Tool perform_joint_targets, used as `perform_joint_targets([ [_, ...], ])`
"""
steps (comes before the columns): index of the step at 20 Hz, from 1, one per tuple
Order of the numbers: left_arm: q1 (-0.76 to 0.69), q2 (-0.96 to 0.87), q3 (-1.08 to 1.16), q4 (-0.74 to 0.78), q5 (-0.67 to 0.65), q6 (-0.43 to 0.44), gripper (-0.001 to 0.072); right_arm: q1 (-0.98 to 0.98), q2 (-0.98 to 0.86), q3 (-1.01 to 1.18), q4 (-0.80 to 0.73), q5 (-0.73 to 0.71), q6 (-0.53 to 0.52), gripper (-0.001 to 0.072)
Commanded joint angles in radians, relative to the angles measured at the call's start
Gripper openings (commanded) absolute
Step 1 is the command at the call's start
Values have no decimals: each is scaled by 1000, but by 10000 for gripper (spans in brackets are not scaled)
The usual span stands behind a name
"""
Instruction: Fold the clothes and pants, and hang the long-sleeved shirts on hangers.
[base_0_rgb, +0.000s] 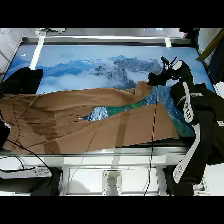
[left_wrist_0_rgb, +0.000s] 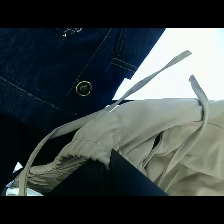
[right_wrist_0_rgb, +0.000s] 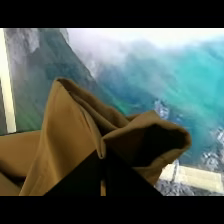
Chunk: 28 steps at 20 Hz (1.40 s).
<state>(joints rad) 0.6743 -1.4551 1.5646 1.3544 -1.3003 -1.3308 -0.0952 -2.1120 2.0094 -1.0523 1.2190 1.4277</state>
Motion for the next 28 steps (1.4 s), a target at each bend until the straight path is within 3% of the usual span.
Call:
perform_joint_targets([
  [1, 1, 19, 1, 11, 0, 1, 32, 2, 68, 18, -13, 55, -9, 8],
  [7, 58, 110, 0, 11, -32, 4, 32, 2, 418, 25, -116, 326, -37, 7],
  [14, 163, 127, 0, 10, -39, 4, 32, 1, 784, 18, -257, 504, 23, 7],
  [17, 153, 121, 0, -44, 7, 4, 32, 1, 793, -53, -286, 524, 43, 7],
  [26, 43, -16, -2, -80, 4, 4, 32, 1, 486, -502, -281, 260, 55, 8],
  [27, 39, -18, -2, -80, 4, 4, 32, 1, 448, -505, -288, 266, 55, 47],
  [28, 38, -17, -2, -80, 4, 4, 32, -1, 421, -505, -286, 276, 55, 252],
])
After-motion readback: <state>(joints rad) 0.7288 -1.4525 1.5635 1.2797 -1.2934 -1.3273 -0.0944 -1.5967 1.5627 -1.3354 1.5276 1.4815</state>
